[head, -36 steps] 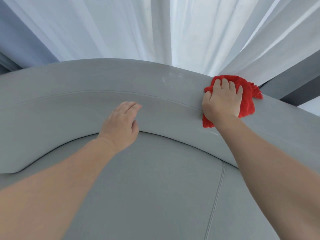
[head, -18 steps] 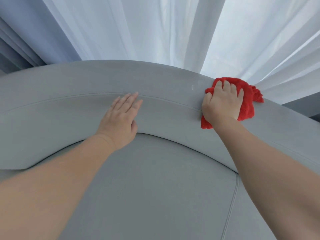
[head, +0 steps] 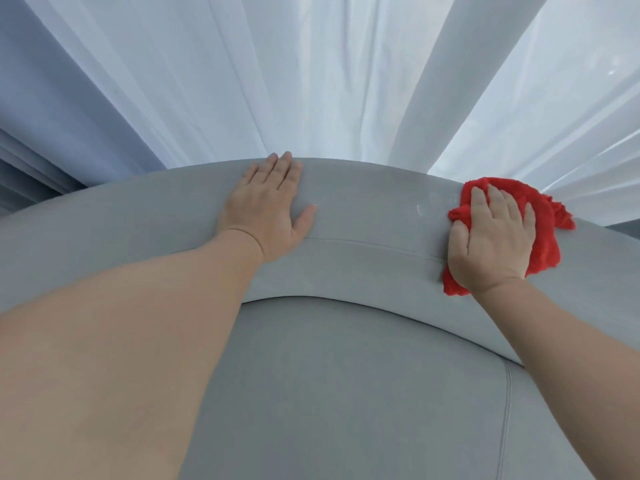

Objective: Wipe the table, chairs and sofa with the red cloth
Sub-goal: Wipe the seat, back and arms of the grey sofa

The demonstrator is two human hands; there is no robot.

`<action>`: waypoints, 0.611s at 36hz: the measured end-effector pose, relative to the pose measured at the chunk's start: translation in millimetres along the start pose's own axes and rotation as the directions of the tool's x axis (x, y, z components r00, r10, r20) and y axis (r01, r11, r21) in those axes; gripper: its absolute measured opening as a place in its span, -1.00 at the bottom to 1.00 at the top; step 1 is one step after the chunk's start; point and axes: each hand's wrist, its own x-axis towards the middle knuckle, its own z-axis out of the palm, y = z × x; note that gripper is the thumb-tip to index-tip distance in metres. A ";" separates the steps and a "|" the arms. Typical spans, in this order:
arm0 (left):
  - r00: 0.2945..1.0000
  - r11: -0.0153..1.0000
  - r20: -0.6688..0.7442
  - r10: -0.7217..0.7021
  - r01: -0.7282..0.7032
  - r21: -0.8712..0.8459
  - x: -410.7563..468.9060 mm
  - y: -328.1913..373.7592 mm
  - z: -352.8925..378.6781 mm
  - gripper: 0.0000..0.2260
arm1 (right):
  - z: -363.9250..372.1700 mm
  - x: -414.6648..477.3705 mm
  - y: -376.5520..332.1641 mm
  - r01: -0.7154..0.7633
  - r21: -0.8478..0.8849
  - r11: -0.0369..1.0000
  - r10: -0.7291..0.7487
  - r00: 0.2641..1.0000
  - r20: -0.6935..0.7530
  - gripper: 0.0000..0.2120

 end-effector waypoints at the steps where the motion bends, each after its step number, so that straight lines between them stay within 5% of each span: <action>1: 1.000 1.000 -0.001 -0.004 0.004 0.001 0.1 -0.5 -0.9 -0.23 | -0.5 0.1 -0.1 0.001 0.003 1.000 -0.001 1.000 0.001 -0.29; 12: 1.000 0.999 0.011 0.004 -0.003 -0.034 -8.2 -5.7 -8.8 -0.23 | -2.5 -1.0 -0.9 0.000 0.040 0.999 0.001 1.000 -0.020 -0.31; 22: 0.974 0.971 0.048 -0.223 0.217 0.099 -102.0 -134.6 -10.6 -0.24 | -11.8 -1.5 -7.4 -0.036 0.025 0.999 0.034 0.998 0.057 -0.29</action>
